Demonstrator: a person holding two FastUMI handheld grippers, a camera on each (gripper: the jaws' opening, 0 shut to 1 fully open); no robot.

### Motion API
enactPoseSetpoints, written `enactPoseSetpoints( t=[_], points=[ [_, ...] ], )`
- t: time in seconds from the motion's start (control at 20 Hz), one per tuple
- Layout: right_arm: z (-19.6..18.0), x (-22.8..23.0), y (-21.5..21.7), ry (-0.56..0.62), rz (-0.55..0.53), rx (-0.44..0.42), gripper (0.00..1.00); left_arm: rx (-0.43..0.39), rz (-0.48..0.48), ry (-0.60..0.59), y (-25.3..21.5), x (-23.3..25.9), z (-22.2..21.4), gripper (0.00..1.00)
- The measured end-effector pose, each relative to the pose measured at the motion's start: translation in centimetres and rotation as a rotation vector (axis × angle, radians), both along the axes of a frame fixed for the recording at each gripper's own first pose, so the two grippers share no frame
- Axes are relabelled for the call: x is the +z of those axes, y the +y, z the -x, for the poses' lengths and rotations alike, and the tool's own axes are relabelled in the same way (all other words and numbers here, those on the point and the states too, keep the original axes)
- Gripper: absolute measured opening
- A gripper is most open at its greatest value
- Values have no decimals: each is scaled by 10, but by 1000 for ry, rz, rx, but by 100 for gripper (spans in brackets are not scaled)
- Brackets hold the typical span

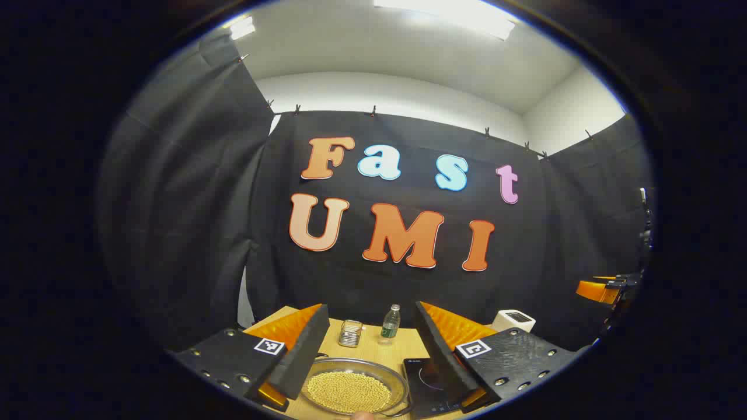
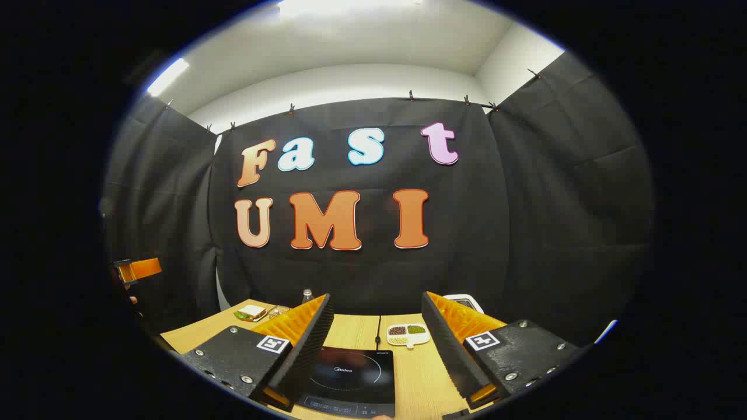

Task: First push the handle of the pot to place it horizontally, then grasp the pot with both hands and set it on the induction cooktop.

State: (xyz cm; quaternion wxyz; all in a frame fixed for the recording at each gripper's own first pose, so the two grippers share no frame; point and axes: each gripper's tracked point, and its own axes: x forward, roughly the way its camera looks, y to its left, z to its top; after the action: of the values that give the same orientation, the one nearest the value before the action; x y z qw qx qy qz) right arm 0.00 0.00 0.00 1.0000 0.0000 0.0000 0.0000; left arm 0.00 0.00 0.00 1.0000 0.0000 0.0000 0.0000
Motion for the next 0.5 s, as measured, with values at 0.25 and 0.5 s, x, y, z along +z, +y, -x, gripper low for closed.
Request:
enactPoseSetpoints(
  t=[0.25,0.5],
  points=[
    [0,-3,-5,8,-6,2,99,-2,-4,21,-4,-7,-5,90],
    [-1,-4,-12,14,2,-8,94,-1,-1,7,-7,-5,-4,87]
  ],
)
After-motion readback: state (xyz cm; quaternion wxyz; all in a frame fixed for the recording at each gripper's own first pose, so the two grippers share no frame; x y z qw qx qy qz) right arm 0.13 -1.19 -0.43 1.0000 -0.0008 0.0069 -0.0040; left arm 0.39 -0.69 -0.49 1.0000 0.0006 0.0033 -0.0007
